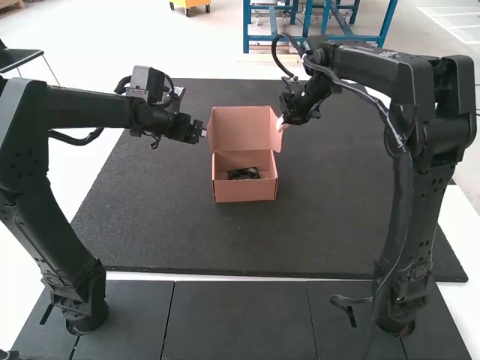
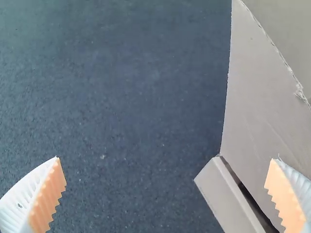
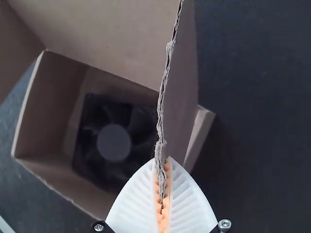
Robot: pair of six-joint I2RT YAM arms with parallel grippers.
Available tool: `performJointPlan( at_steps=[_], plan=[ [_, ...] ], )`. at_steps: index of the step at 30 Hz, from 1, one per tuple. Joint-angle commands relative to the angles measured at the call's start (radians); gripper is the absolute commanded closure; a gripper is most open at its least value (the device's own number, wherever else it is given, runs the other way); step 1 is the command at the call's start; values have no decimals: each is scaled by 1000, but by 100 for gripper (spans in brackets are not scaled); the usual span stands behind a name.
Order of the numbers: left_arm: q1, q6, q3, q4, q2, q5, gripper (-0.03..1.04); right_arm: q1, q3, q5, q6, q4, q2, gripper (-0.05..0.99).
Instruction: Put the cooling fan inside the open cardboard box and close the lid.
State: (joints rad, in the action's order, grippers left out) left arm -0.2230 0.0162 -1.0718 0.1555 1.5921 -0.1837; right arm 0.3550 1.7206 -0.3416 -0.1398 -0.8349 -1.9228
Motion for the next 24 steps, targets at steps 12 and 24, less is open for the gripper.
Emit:
performJointPlan(
  at_steps=[12, 24],
  plan=[
    [-4, 4, -62, 3, 12, -14, 4, -4, 48, -108, 25, -82, -19, 95],
    [-4, 2, -63, 22, 5, -17, 4, -2, 53, -128, 45, -101, -36, 95]
  ],
)
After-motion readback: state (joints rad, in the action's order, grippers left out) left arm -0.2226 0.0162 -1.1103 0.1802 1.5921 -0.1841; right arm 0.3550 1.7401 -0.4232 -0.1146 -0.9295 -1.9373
